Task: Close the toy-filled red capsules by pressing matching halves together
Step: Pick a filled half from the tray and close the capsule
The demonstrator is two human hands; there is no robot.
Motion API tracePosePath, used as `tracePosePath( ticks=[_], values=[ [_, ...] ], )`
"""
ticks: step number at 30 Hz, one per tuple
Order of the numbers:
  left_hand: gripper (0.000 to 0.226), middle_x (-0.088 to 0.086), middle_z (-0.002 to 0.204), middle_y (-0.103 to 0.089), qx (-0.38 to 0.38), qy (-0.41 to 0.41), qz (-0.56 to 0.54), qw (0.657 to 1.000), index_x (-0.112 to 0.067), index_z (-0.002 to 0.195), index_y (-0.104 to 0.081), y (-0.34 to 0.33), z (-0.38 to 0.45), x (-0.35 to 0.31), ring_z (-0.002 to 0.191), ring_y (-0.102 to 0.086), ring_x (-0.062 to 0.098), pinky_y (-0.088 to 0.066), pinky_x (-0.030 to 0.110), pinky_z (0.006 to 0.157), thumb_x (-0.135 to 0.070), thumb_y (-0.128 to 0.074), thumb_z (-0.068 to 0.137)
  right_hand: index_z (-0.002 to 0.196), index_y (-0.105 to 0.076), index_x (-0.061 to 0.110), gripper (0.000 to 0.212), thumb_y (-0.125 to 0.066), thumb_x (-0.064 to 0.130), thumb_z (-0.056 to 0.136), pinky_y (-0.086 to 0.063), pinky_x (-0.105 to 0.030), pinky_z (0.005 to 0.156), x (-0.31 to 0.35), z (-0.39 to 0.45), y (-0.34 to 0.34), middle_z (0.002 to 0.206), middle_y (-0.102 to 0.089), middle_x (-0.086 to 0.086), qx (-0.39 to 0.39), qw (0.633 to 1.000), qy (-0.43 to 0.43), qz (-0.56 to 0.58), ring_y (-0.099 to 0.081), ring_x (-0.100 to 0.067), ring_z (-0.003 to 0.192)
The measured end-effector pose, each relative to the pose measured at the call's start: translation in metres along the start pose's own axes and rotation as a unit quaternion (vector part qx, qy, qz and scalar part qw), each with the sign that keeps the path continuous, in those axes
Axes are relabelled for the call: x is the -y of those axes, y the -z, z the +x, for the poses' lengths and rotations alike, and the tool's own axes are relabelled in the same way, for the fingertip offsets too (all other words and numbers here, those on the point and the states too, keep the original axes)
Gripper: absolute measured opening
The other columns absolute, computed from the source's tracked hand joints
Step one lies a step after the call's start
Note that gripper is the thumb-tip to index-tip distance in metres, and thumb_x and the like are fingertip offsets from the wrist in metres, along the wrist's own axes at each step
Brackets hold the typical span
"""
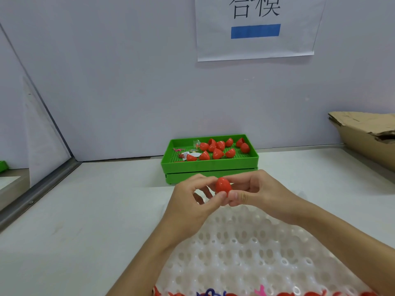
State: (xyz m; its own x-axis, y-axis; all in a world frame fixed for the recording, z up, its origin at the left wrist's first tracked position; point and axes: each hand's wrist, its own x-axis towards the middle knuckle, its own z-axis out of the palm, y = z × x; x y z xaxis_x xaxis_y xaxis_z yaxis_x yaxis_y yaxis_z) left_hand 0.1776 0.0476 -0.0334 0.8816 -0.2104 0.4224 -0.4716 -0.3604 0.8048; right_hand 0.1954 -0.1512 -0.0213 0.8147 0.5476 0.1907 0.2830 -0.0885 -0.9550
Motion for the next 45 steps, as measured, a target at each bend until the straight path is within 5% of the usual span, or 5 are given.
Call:
tracePosePath(
  ticks=[5, 23, 29, 38, 45],
  values=[
    [0.013, -0.01, 0.092, -0.074, 0.001, 0.046, -0.043, 0.998, -0.029, 0.099, -0.069, 0.0005, 0.0012, -0.0034, 0.087, -0.068, 0.008, -0.056, 0.04, 0.072, -0.019, -0.064, 0.095, 0.123, -0.067, 0.023, 0.035, -0.072, 0.019, 0.088, -0.057, -0.028, 0.083, -0.0022, -0.0008, -0.0006, 0.105, -0.077, -0.002, -0.021, 1.0, -0.006, -0.021, -0.073, -0.02, 0.097],
    [0.037, -0.005, 0.074, -0.072, 0.057, 0.064, -0.066, 0.994, -0.017, 0.089, -0.069, -0.0008, -0.0002, -0.0053, 0.071, -0.067, 0.002, -0.046, 0.011, 0.064, -0.05, -0.053, 0.083, 0.119, -0.066, 0.033, 0.046, -0.082, 0.014, 0.08, -0.058, -0.031, 0.076, -0.0055, -0.0005, -0.0021, 0.099, -0.074, -0.002, -0.049, 0.997, 0.037, -0.055, -0.072, -0.016, 0.084],
    [0.011, -0.007, 0.087, -0.075, 0.019, 0.05, -0.053, 0.997, -0.022, 0.096, -0.063, -0.0004, 0.0, -0.0032, 0.08, -0.069, 0.008, -0.054, 0.034, 0.07, -0.028, -0.07, 0.09, 0.124, -0.06, 0.033, 0.055, -0.081, 0.007, 0.081, -0.057, -0.028, 0.074, -0.007, -0.0005, -0.0008, 0.098, -0.072, -0.003, -0.062, 0.997, 0.025, -0.049, -0.072, -0.019, 0.088],
    [0.032, -0.007, 0.084, -0.071, -0.003, 0.02, -0.041, 0.999, -0.025, 0.089, -0.058, 0.0017, -0.0002, 0.0012, 0.082, -0.068, 0.013, -0.051, 0.029, 0.061, -0.02, -0.086, 0.074, 0.128, -0.062, 0.024, 0.048, -0.06, 0.051, 0.089, -0.058, -0.027, 0.076, -0.0053, -0.0005, -0.0025, 0.099, -0.078, 0.001, -0.028, 0.997, -0.011, -0.068, -0.074, -0.015, 0.094],
    [0.034, -0.01, 0.091, -0.069, 0.023, 0.012, -0.012, 1.0, -0.026, 0.093, -0.063, 0.0009, -0.0023, -0.0006, 0.088, -0.063, 0.011, -0.054, 0.034, 0.064, -0.017, -0.088, 0.072, 0.123, -0.07, 0.025, 0.037, -0.071, 0.035, 0.087, -0.052, -0.015, 0.075, -0.0067, 0.0003, -0.0025, 0.105, -0.078, 0.007, -0.005, 0.998, -0.011, -0.059, -0.073, -0.01, 0.096]
  ],
)
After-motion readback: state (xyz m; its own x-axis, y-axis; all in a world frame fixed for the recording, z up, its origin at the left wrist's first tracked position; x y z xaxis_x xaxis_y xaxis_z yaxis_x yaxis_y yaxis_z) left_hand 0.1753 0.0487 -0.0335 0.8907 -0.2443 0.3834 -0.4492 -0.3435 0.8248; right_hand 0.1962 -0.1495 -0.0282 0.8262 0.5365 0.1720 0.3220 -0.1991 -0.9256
